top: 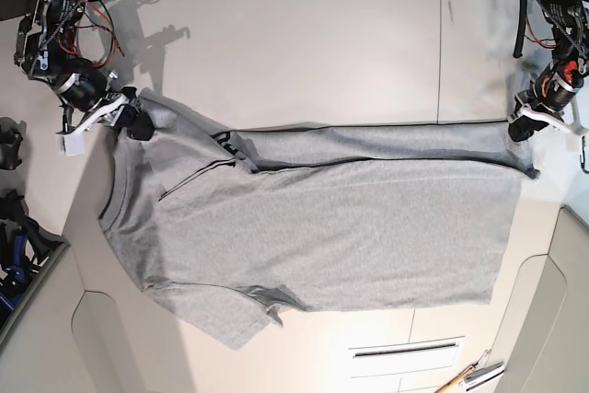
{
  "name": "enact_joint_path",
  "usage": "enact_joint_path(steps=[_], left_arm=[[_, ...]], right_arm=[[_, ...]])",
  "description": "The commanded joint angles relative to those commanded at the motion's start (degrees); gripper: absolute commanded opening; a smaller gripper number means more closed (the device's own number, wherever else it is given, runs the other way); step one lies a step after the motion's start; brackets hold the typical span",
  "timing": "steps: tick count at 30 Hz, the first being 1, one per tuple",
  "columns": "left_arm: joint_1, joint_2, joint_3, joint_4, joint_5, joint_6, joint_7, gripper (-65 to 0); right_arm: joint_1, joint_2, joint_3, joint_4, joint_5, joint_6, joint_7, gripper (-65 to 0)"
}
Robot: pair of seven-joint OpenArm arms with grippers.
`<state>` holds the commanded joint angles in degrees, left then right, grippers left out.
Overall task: Fold the T-shirt properly
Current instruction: 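Lift the shoulder edge with both grippers and fold it over the shirt body, then release the folded edge and move both grippers to the shirt's hem corners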
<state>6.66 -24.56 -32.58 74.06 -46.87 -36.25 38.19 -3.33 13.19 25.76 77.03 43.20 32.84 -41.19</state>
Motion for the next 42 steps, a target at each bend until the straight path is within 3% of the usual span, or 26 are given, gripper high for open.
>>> enact_joint_path(steps=[1, 5, 12, 26, 33, 42], left_arm=[[0.0, -0.1, 0.0, 0.0, 0.0, 0.0, -0.4, -65.0], [-0.1, -1.2, 0.0, 0.4, -0.6, -2.6, 0.2, -65.0], [1.5, -3.3, 0.0, 1.6, -7.1, -3.0, 8.0, -65.0], [20.3, -3.2, -1.2, 16.3, -8.7, -3.4, 8.4, -65.0], [28.6, -3.2, -1.2, 22.9, -9.9, -3.4, 8.4, -65.0], [32.5, -3.1, -1.2, 25.4, -9.9, -3.4, 9.3, -65.0]], right_arm=[[0.0, 0.0, 0.0, 0.0, -0.4, 0.00, 1.0, -64.8], [0.0, 0.2, 1.1, 1.4, -0.3, 0.83, 0.1, -65.0], [-2.2, 1.4, 4.6, 8.2, 2.9, 1.05, -8.8, -65.0], [-17.2, 8.9, 6.9, 16.2, 5.0, 1.05, -8.8, -65.0], [-23.3, 9.0, 12.0, 16.2, 8.5, 1.07, -9.9, -65.0], [-27.3, 9.0, 12.2, 16.2, 8.2, 1.03, -9.8, -65.0]])
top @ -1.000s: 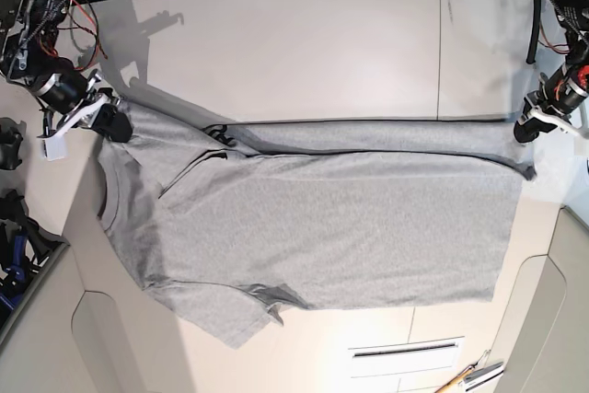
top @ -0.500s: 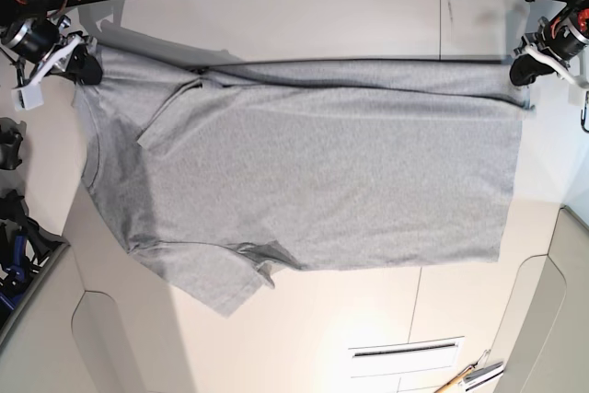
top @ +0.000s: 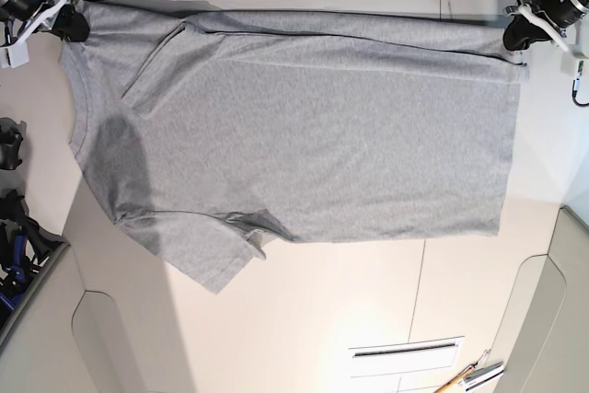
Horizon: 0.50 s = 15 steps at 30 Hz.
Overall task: Fold the T-shirt properly
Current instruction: 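Release the folded edge and move both grippers to the shirt's hem corners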
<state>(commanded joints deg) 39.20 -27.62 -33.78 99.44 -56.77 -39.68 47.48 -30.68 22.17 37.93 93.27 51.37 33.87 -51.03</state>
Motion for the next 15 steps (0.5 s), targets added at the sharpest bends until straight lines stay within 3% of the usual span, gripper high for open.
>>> enact_joint_path(steps=[3, 4, 6, 8, 13, 15], left_arm=[[0.0, 0.0, 0.0, 0.0, 0.0, 0.0, 0.8, -65.0], [0.0, 0.0, 0.0, 0.0, 0.0, 0.0, 0.8, -62.5], [0.0, 0.0, 0.0, 0.0, 0.0, 0.0, 0.8, -52.9], [0.0, 0.0, 0.0, 0.0, 0.0, 0.0, 0.8, -46.4], [0.0, 0.0, -2.5, 0.0, 0.0, -0.3, 0.8, -44.6], [0.0, 0.0, -5.4, 0.0, -0.7, -0.3, 0.8, -34.3]], right_arm=[[0.0, 0.0, 0.0, 0.0, -1.0, -0.02, 0.0, -65.0], [0.0, 0.0, 0.0, 0.0, -1.3, 0.00, 0.1, -61.4], [0.0, 0.0, 0.0, 0.0, -1.9, -0.04, 0.5, -43.1], [0.0, 0.0, 0.2, 0.0, -1.9, -0.26, 1.4, -33.8], [2.3, 0.0, 3.7, 0.0, -1.4, -0.26, 1.7, -33.6], [4.3, 0.0, 4.9, 0.0, -1.4, -0.26, 2.1, -33.5]])
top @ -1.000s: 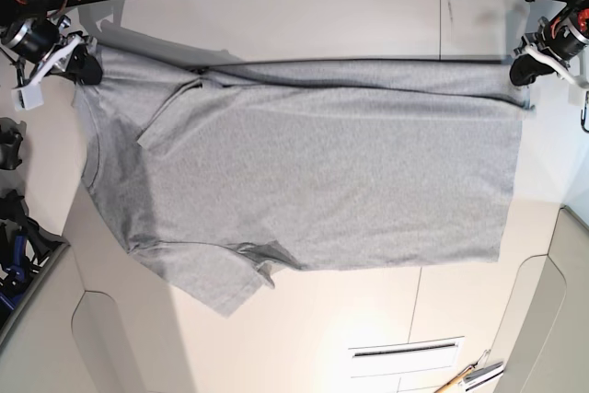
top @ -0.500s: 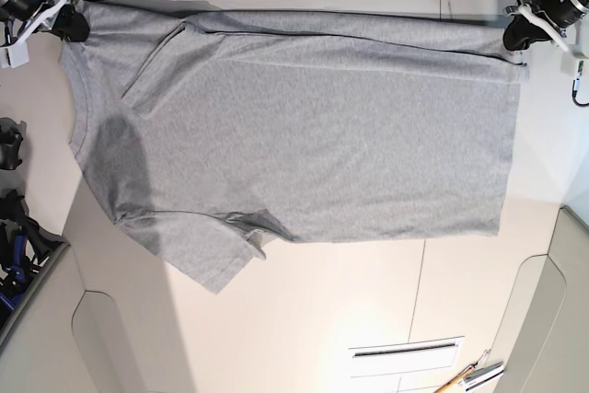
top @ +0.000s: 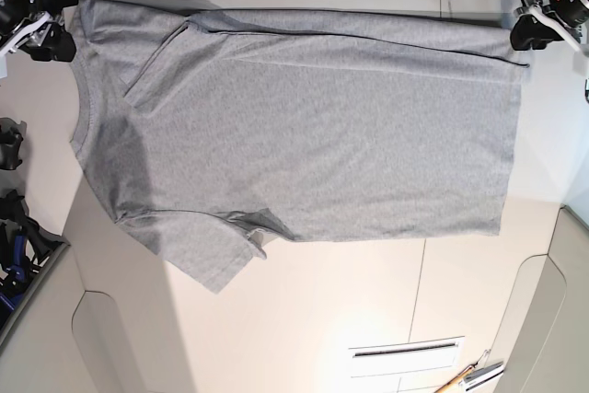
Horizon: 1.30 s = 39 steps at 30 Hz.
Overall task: Fold the T-shirt properly
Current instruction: 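Release the folded edge and move both grippers to the shirt's hem corners, then grasp the hem corners and fold the hem over toward the folded shoulder edge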
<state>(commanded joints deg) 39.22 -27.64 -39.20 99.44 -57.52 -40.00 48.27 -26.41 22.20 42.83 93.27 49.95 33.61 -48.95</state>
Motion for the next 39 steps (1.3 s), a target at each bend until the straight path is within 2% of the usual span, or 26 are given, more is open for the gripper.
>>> enact_joint_path(steps=[2, 3, 7, 11, 15, 17, 20, 23, 28, 30, 33, 39], left_arm=[[0.0, 0.0, -2.7, 0.0, -1.9, 0.0, 0.0, -24.0], [0.0, 0.0, -3.9, 0.0, -2.3, 0.0, 0.0, -21.9], [0.0, 0.0, -8.2, 0.0, -2.8, 0.0, 0.0, -21.8], [-1.3, -0.2, -10.4, 0.0, -3.1, 0.0, -3.1, -21.8], [-6.0, -0.7, -10.2, 0.0, -2.5, 0.0, -3.5, -21.8], [-9.0, -1.4, -9.5, -0.2, -0.5, 0.2, -3.9, -21.8], [-14.3, -4.0, -5.8, -3.0, 3.5, 2.0, -7.7, -21.8], [-21.7, -6.3, 0.2, -9.2, 6.4, 2.3, -9.6, -21.8], [-36.7, -7.7, 11.0, -24.6, 12.1, 2.3, -11.1, -21.8], [-41.6, -8.4, 15.2, -31.3, 13.1, 2.3, -12.5, -21.7], [-48.4, -8.7, 20.6, -39.8, 15.7, 2.2, -14.0, -21.7], [-56.6, -8.1, 29.8, -50.1, 15.9, 2.3, -16.8, -21.7]], right_arm=[[2.2, 0.0, 0.1, 0.0, -0.7, -0.02, 1.2, -33.5], [3.6, -0.2, 0.1, 0.0, -1.7, -0.26, 1.6, -33.5], [9.2, -0.2, 0.0, -0.2, -4.7, -0.87, 4.6, -33.5], [16.2, -0.1, -0.1, -2.2, -7.0, -1.31, 7.3, -33.5], [25.9, 1.0, -1.2, -12.2, -7.8, -1.27, 8.1, -33.5], [31.0, 2.5, -2.5, -19.4, -8.2, -1.25, 9.4, -33.5], [38.7, 3.8, -5.7, -29.2, -11.3, -1.22, 12.5, -33.5], [44.3, 4.2, -10.0, -35.8, -15.0, -1.22, 16.3, -33.5], [50.0, 4.1, -18.6, -43.9, -21.2, -1.25, 23.3, -33.4], [51.2, 4.1, -21.0, -47.1, -22.7, -1.27, 25.4, -30.6], [51.8, 4.0, -22.7, -51.0, -23.0, -1.25, 28.3, -22.8], [51.6, 2.7, -22.7, -53.8, -24.7, -0.52, 28.5, -22.0]])
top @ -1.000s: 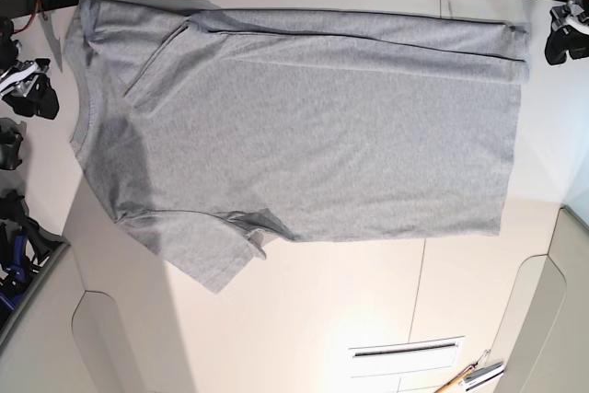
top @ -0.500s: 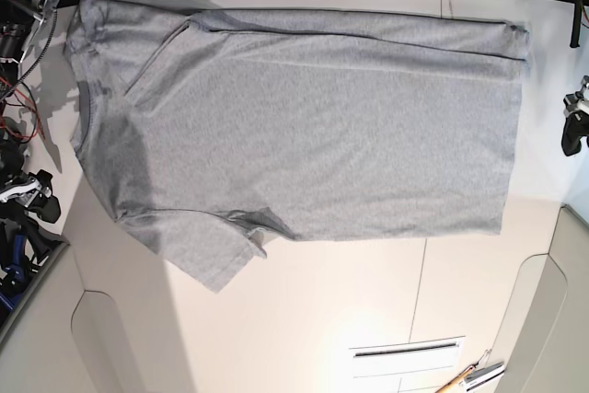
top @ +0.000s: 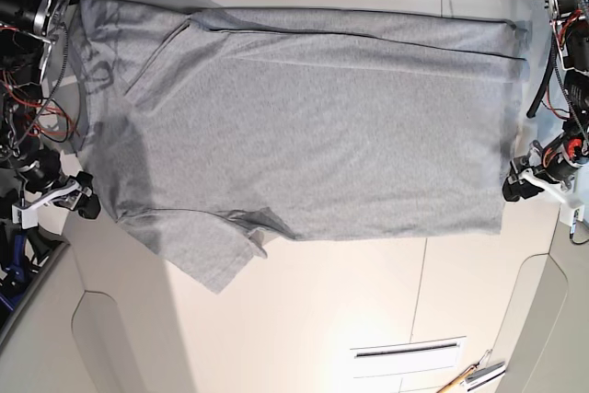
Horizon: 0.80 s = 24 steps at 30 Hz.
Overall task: Fold the T-shirt properly
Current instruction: 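Grasp the hem corners and fold the hem over toward the folded shoulder edge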
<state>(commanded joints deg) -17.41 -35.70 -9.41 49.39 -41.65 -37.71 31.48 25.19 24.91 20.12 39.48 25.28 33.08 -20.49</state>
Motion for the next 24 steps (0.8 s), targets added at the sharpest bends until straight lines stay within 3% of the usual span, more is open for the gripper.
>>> enact_joint_path(steps=[8, 16, 19, 24], left_arm=[[-1.8, 4.3, 1.7, -1.6, 3.8, 0.0, -0.9, -21.8], [-1.8, 5.4, 1.7, -1.6, 4.5, 0.2, -2.1, -21.8], [-1.8, 5.4, 1.7, -1.6, 6.8, 3.8, -5.0, -21.8], [-2.2, 5.4, 1.7, -1.6, 9.0, 6.3, -6.2, -21.8]], right_arm=[[0.0, -4.5, 0.0, 0.0, 0.2, 0.44, -1.9, -22.0], [0.0, -6.0, 0.0, 0.0, 2.4, 1.03, -3.9, -22.0], [0.0, -6.0, 0.0, 0.0, 2.8, 1.40, -4.2, -22.0], [0.0, -6.0, 0.0, 0.0, 3.8, 1.40, -5.4, -22.0]])
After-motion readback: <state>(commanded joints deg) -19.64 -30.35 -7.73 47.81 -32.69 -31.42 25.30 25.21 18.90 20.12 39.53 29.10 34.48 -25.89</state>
